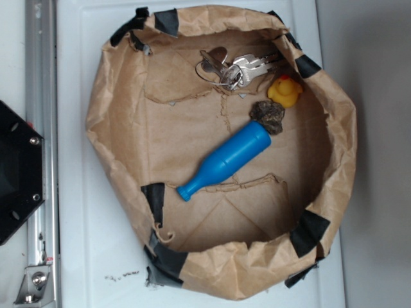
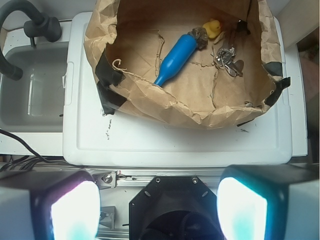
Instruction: Grab the silver keys.
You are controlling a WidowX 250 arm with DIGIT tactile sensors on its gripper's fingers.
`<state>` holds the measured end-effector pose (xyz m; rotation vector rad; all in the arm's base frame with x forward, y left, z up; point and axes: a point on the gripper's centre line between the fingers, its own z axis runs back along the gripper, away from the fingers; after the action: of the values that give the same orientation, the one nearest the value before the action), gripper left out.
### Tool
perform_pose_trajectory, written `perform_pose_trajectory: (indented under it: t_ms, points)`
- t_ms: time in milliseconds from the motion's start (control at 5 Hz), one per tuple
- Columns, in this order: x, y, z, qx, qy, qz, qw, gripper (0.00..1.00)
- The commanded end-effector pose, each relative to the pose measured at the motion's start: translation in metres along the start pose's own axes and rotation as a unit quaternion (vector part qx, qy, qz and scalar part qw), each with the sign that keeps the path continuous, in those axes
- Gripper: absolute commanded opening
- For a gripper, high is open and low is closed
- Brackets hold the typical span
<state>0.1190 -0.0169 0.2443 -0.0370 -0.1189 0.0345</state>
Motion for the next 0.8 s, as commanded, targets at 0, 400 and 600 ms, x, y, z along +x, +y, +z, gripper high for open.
perform_pose_trajectory:
  t_ms: [0,400,600]
  points:
    - [0.0,0.0,0.0,0.0,0.0,0.0,1.0,1.0]
    - [0.079,0.008,-0.041,0.032,-0.034,0.028,0.999,1.0]
    - [0.09,0.023,-0.051,-0.002,-0.061,-0.034,0.998,1.0]
